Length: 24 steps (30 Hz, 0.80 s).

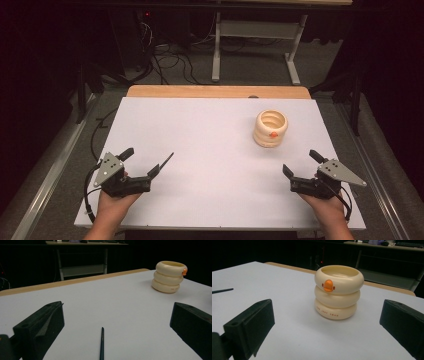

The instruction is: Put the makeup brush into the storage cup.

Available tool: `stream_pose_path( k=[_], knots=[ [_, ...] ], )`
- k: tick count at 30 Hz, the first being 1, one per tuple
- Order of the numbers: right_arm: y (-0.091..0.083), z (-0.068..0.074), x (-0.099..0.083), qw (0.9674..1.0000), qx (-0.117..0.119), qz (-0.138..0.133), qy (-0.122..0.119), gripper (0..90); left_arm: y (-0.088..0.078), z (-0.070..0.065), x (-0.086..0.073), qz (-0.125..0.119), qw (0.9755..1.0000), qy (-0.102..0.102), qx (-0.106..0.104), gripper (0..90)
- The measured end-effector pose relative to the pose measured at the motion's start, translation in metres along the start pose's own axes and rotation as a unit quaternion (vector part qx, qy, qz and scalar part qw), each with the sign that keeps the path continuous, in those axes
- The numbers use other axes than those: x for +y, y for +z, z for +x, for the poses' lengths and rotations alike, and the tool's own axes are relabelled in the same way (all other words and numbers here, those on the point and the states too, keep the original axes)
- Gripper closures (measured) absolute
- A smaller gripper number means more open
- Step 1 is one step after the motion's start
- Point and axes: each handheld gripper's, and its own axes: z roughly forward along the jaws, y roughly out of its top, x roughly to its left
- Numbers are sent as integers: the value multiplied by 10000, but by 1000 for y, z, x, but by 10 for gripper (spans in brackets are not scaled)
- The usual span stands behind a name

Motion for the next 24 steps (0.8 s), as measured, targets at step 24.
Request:
stream_pose_path(
  k=[24],
  knots=[
    [0,2,-1,9999,124,-25,102,8,0,1,-1,24,10000,-37,-3,1]
  ],
)
